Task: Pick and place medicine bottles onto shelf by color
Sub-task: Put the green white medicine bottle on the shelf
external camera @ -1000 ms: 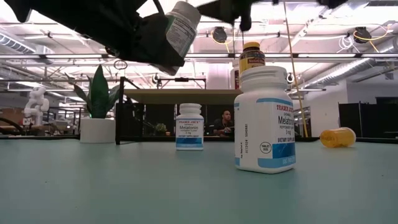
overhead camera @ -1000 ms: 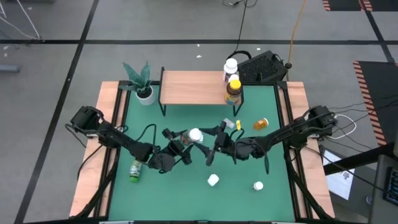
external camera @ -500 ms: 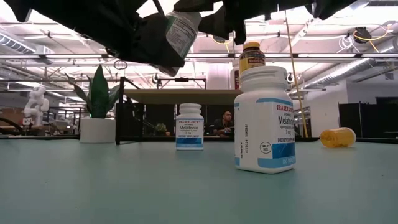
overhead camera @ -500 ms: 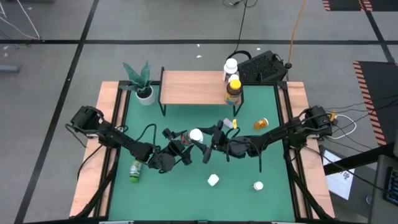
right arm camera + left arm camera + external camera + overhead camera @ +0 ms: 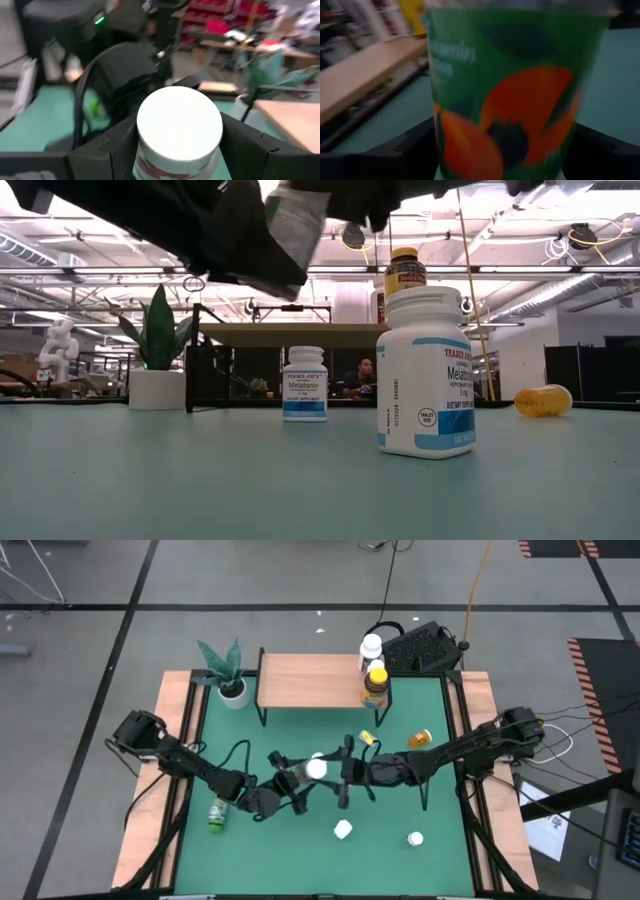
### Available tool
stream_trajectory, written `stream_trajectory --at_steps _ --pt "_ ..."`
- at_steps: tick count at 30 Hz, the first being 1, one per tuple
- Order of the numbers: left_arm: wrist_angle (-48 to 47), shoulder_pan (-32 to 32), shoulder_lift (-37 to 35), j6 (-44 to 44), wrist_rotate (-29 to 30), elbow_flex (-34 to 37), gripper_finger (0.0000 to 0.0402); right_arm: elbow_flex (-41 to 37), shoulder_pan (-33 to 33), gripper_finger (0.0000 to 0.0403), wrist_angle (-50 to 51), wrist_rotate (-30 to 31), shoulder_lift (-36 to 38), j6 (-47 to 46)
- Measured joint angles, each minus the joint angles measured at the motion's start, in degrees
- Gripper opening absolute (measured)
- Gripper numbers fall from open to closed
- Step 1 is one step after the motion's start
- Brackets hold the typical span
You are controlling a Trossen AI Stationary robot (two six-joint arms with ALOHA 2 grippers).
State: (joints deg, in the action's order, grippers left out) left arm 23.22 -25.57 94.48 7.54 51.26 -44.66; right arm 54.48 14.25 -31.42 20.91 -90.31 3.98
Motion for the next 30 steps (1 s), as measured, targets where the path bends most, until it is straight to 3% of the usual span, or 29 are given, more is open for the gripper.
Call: stream_trajectory --at_steps 4,9,14,21,26,30 --pt "2.5 -0.7 0.0 -2.4 -9.3 0.0 0.036 0.0 -1.5 0.0227 10.5 -11.6 5.9 -1.4" --pt "7.0 -0.5 0.0 -3.4 -21.3 0.0 0.0372 0.0 -1.9 0.023 12.9 -24.1 7.7 -1.7" --pt "9.7 -0.4 0.0 -3.4 -26.8 0.0 0.0368 0.0 -2.0 0.0228 15.0 -37.1 6.1 1.5" --pt "13.8 2.5 0.0 -1.2 -41.0 0.0 0.0363 0.0 -1.9 0.0231 12.0 -39.8 4.8 3.7" --pt "12.6 4.4 0.0 2.6 -46.2 0.0 0.0353 0.0 -1.9 0.0229 8.6 -39.5 4.5 5.0" --pt "12.5 5.2 0.0 3.3 -46.7 0.0 0.0333 0.0 -1.9 0.0232 8.1 -39.5 4.1 5.9"
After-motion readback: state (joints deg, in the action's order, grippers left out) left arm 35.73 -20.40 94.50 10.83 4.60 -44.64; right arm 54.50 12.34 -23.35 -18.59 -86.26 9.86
